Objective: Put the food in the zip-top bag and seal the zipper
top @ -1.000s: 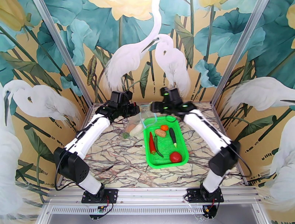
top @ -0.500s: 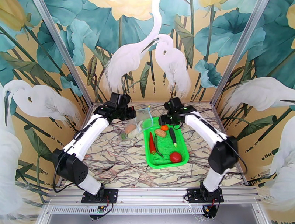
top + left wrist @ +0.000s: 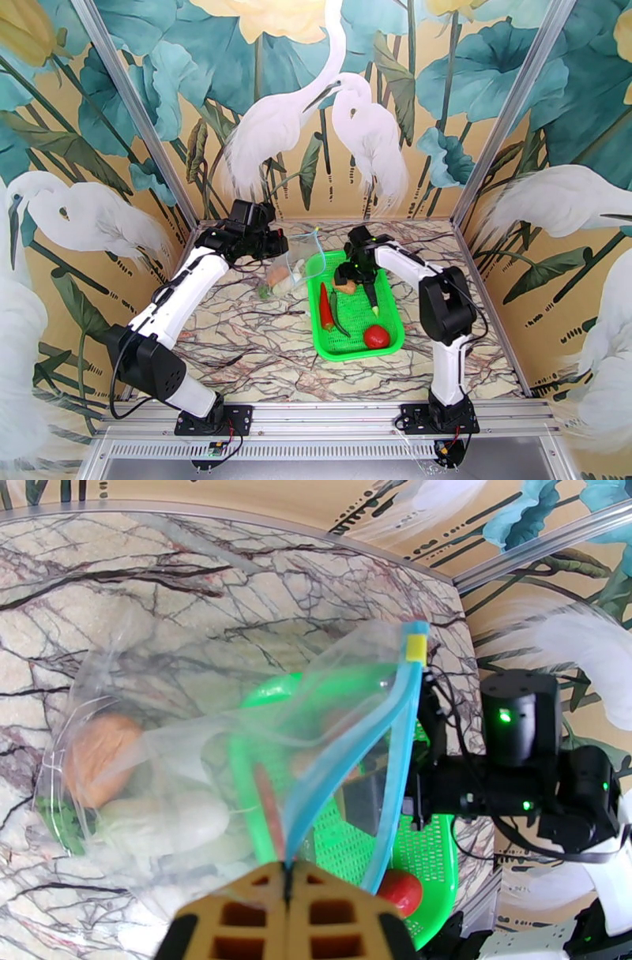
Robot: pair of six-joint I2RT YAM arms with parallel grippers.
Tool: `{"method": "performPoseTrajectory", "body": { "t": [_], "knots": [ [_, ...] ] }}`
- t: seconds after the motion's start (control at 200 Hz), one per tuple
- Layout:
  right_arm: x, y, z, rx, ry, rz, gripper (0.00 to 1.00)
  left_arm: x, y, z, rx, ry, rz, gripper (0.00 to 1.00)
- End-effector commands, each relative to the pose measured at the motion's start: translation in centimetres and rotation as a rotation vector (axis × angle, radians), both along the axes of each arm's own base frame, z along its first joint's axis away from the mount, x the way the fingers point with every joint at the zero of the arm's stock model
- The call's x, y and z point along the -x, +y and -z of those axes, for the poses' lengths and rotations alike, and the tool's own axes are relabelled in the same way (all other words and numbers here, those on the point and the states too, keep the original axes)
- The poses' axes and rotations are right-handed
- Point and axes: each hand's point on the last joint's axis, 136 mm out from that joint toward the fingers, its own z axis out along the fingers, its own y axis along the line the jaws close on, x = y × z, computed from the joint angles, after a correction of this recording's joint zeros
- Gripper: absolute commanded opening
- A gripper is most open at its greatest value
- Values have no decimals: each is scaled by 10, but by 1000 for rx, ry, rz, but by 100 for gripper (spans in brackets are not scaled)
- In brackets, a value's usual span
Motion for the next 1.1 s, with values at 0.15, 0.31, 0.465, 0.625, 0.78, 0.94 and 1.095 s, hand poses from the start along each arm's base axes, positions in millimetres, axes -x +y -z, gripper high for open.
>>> {"method": "performPoseTrajectory", "body": {
  "t": [0.15,0.31,0.465,0.625,0.78,0.94,1.095],
  "knots": [
    [-9,8,12,-1,4,40,75,2,6,-6,8,-15,14,0],
    [-8,17,16,-33,19,30,75,0,7,-5,5,-9,19,0],
    [4,32,10,-80,30,-16,74,-2,9,-4,6,-6,19,0],
    [26,46,2,-111,55,-57,72,-4,10,-3,10,-7,22,0],
    [47,56,-9,-156,99,-83,72,-3,9,0,15,-1,24,0],
    [33,28,-18,5,12,-43,74,-3,10,-1,17,-6,23,0],
    [15,26,-18,64,-11,-35,75,-5,10,-1,25,-9,21,0]
  ]
}}
